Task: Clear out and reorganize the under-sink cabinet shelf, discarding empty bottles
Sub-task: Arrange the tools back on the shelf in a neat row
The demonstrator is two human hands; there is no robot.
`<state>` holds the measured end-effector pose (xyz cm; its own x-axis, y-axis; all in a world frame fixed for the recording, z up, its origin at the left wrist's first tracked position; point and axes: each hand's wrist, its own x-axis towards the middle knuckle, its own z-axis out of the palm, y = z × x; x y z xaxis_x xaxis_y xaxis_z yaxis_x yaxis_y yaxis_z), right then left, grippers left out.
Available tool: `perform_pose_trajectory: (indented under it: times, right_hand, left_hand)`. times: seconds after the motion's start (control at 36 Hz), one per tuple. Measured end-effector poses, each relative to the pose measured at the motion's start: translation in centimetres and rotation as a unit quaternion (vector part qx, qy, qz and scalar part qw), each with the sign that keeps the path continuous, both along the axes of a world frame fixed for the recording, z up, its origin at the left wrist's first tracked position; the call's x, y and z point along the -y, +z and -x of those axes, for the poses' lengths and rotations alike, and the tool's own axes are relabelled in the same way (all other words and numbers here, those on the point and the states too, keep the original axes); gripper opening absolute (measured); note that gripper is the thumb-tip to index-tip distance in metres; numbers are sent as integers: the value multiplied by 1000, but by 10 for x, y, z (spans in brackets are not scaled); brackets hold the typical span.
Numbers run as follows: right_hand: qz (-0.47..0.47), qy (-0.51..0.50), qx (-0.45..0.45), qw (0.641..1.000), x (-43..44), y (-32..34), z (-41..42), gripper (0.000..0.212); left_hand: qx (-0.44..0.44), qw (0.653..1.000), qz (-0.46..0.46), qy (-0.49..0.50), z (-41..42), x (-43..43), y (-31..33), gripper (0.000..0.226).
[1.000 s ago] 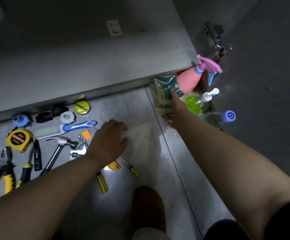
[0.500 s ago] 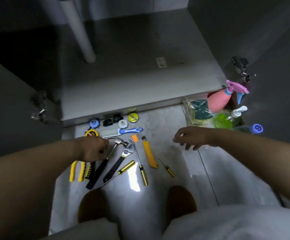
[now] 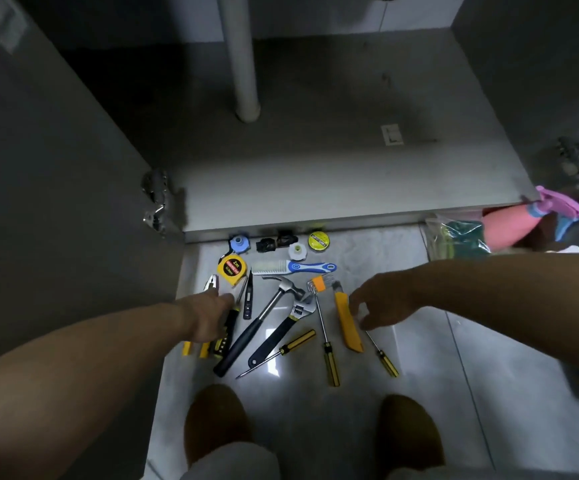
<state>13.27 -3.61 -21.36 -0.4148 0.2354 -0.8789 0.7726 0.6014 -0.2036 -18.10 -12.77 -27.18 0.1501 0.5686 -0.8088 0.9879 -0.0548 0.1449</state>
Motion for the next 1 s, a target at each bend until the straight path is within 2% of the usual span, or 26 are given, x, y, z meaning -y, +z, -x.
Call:
perform_pose_trajectory:
  times: [0.06, 0.17, 0.22, 0.33, 0.44, 0.56, 0.61, 0.72, 0.83, 1.0]
  right_hand:
    - [18, 16, 12, 1000, 0, -9, 3, 49]
    - [13, 26, -3, 1000, -5, -24, 4, 47]
    - [-14, 16, -39, 999, -11, -33, 4, 46]
    - [-94, -46, -141, 984, -28, -54, 18, 49]
    - [-178, -78, -194, 962, -45, -77, 49, 65]
    - [-243, -136, -206, 938, -53, -100, 70, 57]
    - [-275, -153, -188, 930, -53, -110, 72, 55]
    - [-292, -158, -147, 932, -51, -126, 63, 67]
    - [-286, -160, -158, 932, -49, -138, 47, 80]
    - [-278, -133, -188, 932, -51, -146, 35, 93]
  left_hand:
    - [14, 1000, -15, 21, -3, 3, -15, 49]
    - [38, 996, -68, 50, -7, 4, -40, 42]
    - [48, 992, -108, 51, -9, -1, -50, 45]
    - [34, 964, -259, 57, -8, -22, -59, 40]
    - [16, 941, -334, 45, -1, -44, -62, 58]
    - [-9, 943, -333, 24, 7, -57, -71, 78]
    - [-3, 940, -340, -5, 7, -62, -72, 76]
    - [26, 938, -341, -53, -9, -68, -76, 77]
    - [51, 954, -295, -20, -31, -78, -81, 76]
    - [-5, 971, -239, -4, -49, -96, -82, 59]
